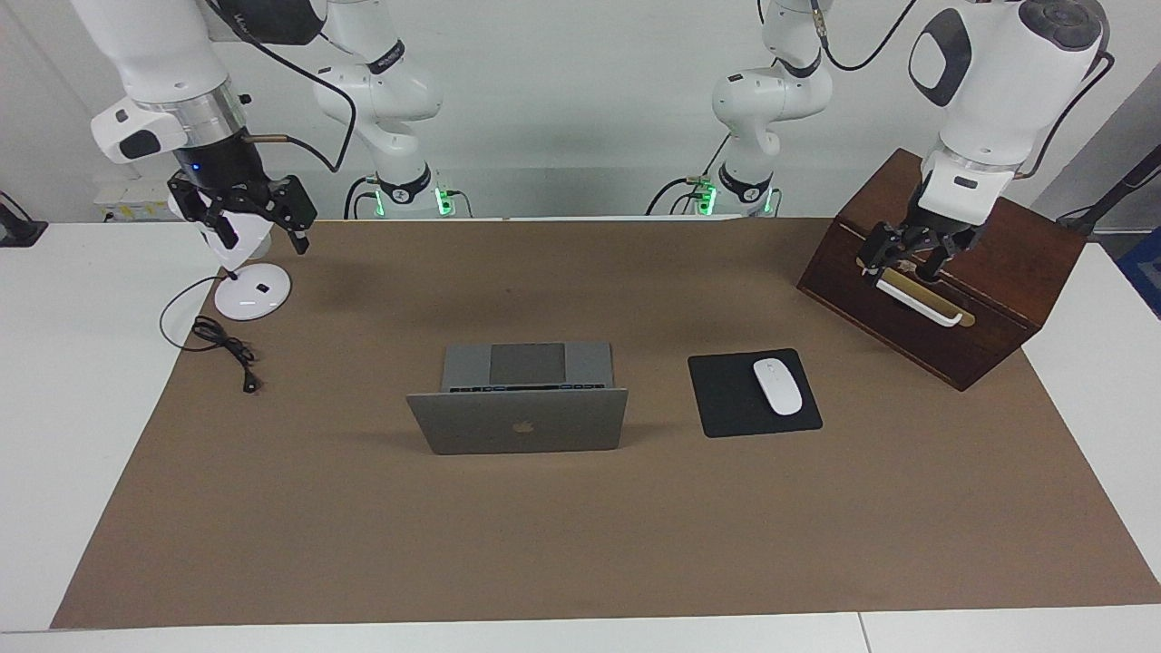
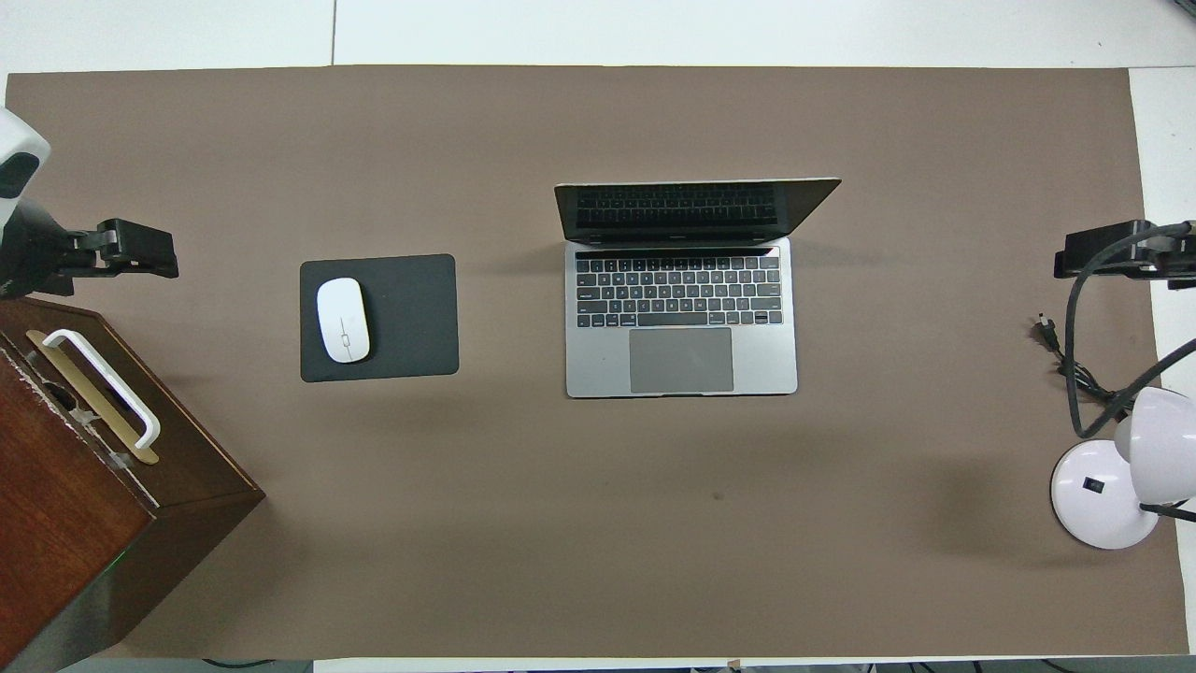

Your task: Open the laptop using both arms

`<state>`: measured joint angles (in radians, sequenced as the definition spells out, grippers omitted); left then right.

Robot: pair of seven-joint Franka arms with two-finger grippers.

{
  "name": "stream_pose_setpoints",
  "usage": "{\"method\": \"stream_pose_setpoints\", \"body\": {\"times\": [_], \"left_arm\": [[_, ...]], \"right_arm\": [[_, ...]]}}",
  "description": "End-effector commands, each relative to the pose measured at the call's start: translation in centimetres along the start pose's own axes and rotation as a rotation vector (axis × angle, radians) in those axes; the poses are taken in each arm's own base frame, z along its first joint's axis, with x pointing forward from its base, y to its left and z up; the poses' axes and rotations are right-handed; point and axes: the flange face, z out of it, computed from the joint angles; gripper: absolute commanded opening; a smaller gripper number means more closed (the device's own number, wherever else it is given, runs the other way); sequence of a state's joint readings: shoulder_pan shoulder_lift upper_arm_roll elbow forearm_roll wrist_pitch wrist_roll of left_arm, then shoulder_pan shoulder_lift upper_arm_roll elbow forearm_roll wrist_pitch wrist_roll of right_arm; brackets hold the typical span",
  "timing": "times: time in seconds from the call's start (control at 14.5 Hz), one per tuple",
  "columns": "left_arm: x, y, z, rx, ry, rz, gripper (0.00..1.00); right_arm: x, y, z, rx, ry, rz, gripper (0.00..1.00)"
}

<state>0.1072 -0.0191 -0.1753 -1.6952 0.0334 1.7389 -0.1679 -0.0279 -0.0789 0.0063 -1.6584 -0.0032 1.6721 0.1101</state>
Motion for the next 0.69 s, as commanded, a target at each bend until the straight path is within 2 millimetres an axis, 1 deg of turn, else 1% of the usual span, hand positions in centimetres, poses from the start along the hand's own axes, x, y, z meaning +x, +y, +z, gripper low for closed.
{"method": "stream_pose_setpoints", "body": {"times": [0.0, 0.07, 0.14, 0.28, 0.41, 0.62], "left_arm": [[-0.5, 0.9, -0.4, -0.007, -0.007, 0.041, 1.00], [-0.5, 1.3, -0.6, -0.006, -0.003, 0.049, 1.00], [-0.7, 2.2, -0.7, -0.004, 0.004, 0.086, 1.00], [-0.8, 3.7, -0.7, 0.002, 0.015, 0.198, 1.00], [-0.4, 2.5, -0.5, -0.002, 0.031, 0.178, 1.00], [0.2, 1.4, -0.6, -0.009, 0.058, 0.156, 1.00]], "right_arm": [[0.3, 0.1, 0.0, 0.003, 0.007, -0.013, 1.00], [0.3, 0.1, -0.1, 0.003, 0.008, -0.013, 1.00], [0.3, 0.1, -0.1, 0.003, 0.010, -0.013, 1.00], [0.3, 0.1, -0.1, 0.003, 0.010, -0.013, 1.00], [0.2, 0.1, -0.1, 0.003, 0.007, -0.012, 1.00], [0.2, 0.1, -0.1, 0.003, 0.010, -0.012, 1.00]]}}
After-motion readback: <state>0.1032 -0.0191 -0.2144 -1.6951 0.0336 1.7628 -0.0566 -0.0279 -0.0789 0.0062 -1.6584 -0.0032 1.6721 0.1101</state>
